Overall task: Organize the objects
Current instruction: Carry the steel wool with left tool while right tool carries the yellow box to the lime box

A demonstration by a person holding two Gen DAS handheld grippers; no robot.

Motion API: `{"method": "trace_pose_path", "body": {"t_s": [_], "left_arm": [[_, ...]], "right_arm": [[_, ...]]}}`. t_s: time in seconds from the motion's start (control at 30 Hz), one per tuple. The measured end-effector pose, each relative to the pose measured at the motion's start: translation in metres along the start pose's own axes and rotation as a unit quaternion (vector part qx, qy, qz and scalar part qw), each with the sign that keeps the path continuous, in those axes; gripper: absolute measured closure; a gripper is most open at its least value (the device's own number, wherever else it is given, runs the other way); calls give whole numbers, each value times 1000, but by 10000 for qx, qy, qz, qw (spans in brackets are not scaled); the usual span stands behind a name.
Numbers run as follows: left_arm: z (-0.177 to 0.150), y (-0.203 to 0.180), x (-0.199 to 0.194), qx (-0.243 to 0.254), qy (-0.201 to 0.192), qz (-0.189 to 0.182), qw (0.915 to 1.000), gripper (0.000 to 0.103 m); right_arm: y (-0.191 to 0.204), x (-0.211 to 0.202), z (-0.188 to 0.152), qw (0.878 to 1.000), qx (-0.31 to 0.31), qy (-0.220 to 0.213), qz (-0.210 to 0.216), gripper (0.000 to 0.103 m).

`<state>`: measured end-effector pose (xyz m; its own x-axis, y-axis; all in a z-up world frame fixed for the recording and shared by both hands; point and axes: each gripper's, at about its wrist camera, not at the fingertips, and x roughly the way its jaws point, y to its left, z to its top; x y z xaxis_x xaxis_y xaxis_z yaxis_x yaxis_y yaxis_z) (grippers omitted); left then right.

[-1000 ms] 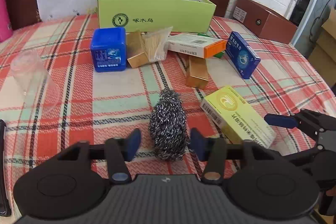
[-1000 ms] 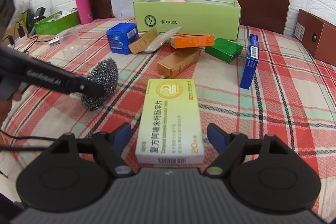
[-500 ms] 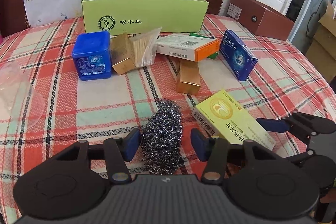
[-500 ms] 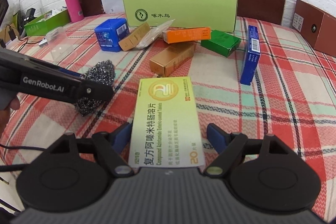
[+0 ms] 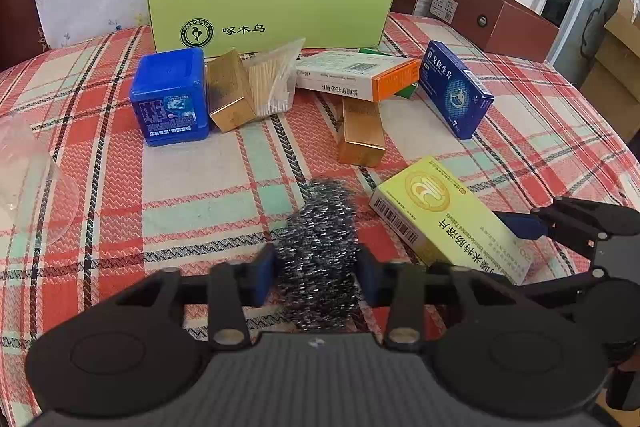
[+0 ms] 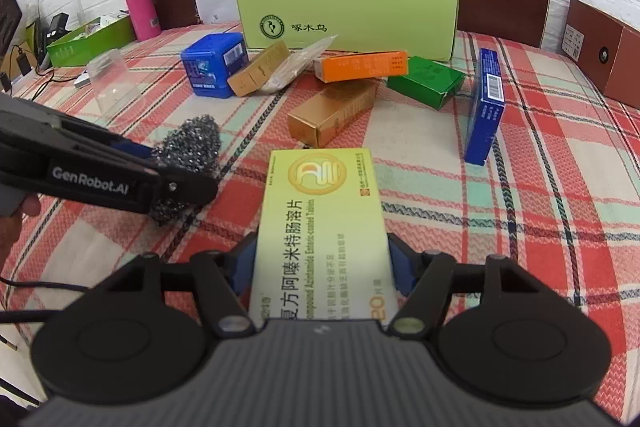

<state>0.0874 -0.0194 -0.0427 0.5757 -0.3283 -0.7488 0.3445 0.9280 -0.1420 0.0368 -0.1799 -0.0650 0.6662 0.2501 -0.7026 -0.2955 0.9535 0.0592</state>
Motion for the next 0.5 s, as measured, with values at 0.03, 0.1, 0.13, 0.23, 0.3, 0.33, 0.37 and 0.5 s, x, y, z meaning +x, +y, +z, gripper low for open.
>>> {"method": "trace_pose_path", "body": {"t_s": [0.03,0.1,0.13,0.23,0.3,0.33,0.37,0.5], "left_arm": [[0,1,-1,-23,-14,-45,10000,63],[3,1,-6,-20,-56,-153,9999,64],[5,0,-10,5,-93,-184,9998,65],[14,0,-24,52,-255,-285,9993,65],[27,1,-36,98,-448,-365,9983,65],[35,1,-41,127,-551,-393,9976,65],[45,0,-48,174,-677,-427,9966,65],[87,-2,-62,277,-1095,-431,9927,64]], "right_arm": [[0,0,0,10000,12,-3,12,37],[-1,-1,1,10000,61,3,40,38],[-2,-3,2,9999,98,13,98,38],[-3,-15,7,9989,202,-57,422,38],[-7,-26,15,9972,325,-175,650,38],[-10,-32,21,9960,395,-266,762,38],[-13,-37,29,9948,442,-372,833,38],[-22,-52,69,9925,378,-826,813,38]]}}
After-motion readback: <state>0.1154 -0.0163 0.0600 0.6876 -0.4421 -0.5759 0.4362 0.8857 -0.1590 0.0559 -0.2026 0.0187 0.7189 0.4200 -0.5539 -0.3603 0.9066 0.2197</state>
